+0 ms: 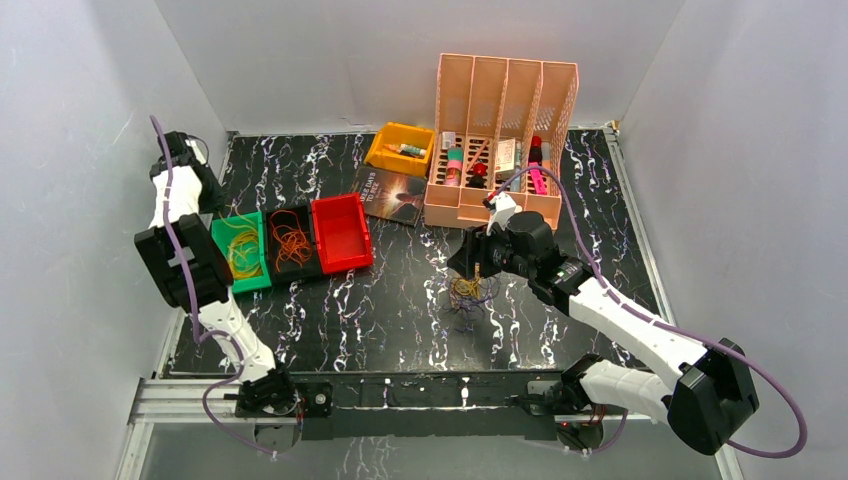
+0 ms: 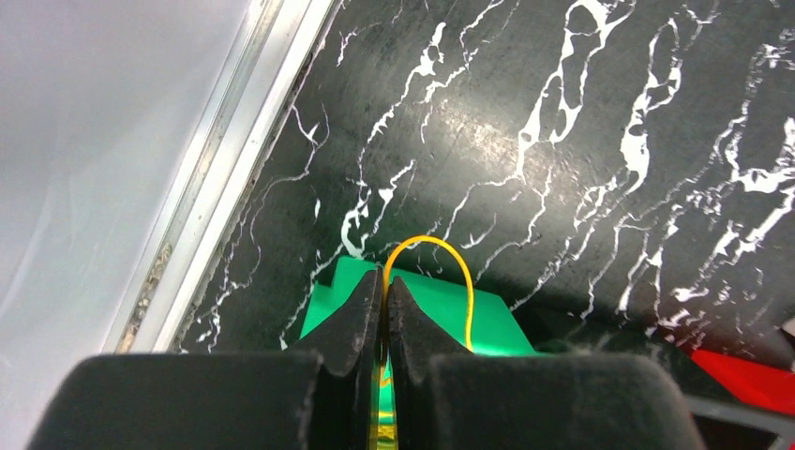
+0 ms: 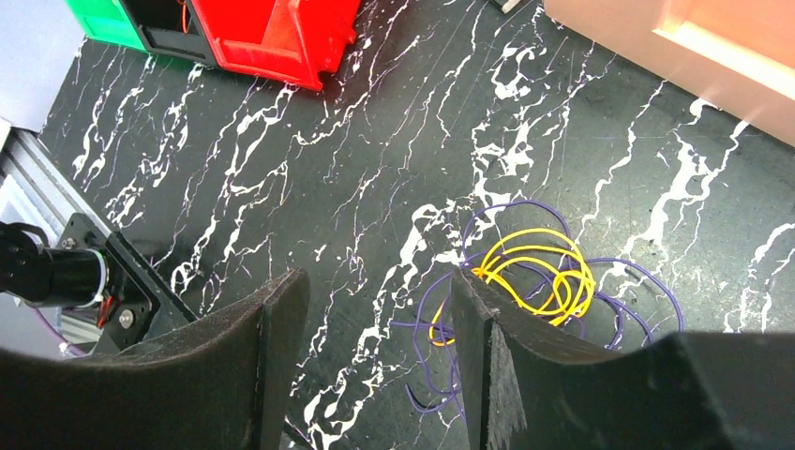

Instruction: Untangle the cables

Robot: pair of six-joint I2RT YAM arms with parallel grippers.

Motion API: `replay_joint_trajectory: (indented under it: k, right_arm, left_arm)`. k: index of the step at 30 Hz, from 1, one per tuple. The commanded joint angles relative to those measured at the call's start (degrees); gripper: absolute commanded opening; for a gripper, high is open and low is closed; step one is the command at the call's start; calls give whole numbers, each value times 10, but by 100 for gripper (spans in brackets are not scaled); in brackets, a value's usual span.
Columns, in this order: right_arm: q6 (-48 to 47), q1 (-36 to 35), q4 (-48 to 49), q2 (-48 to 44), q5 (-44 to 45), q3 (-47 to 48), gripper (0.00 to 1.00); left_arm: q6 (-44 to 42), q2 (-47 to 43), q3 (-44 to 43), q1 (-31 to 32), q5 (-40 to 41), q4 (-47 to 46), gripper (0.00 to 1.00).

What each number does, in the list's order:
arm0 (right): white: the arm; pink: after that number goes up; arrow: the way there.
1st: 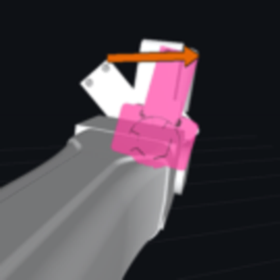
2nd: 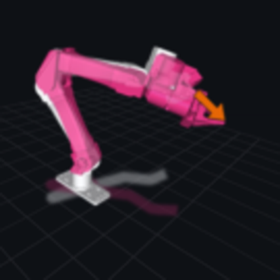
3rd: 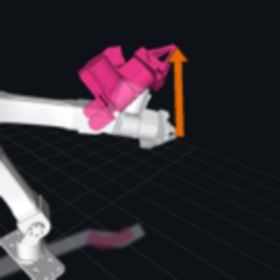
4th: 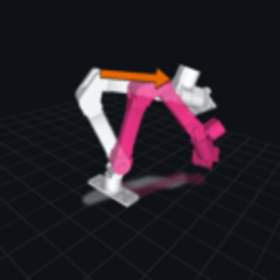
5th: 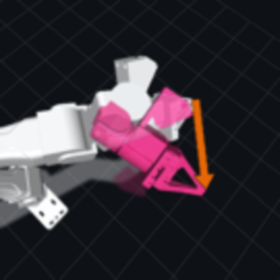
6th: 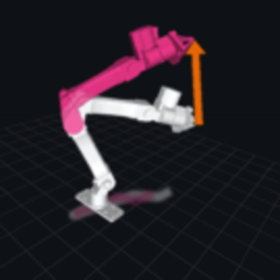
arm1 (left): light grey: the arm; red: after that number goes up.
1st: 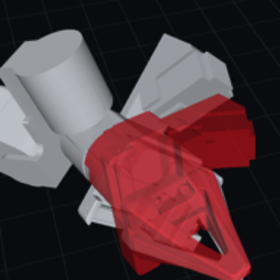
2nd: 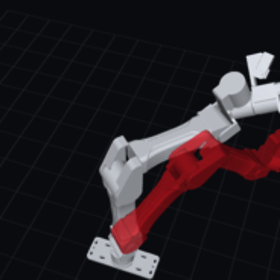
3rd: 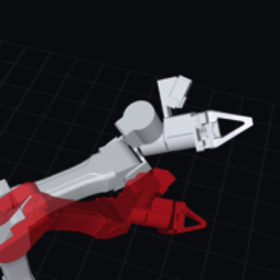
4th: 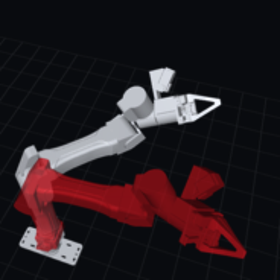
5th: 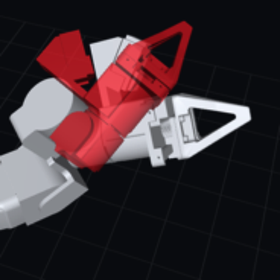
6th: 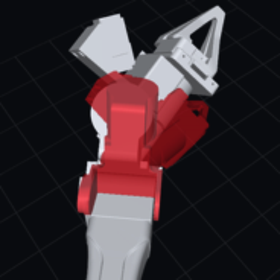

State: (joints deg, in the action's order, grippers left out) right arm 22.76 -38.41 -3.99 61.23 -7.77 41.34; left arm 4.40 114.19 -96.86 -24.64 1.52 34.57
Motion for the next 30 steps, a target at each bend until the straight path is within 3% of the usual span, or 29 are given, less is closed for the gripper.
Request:
replay_joint_trajectory:
  k: [1, 12, 30]
  right_arm:
    - [6, -1, 32, 0, -9, -5, 66]
    - [10, -1, 42, 4, -27, -10, 66]
    - [7, -1, 35, -13, -16, -15, 66]
  left_arm:
    - [34, -107, 40, -4, -15, -8, 0]
    - [94, -243, 211, -4, 13, -26, 0]
    - [121, -160, 265, -4, 6, -22, 0]
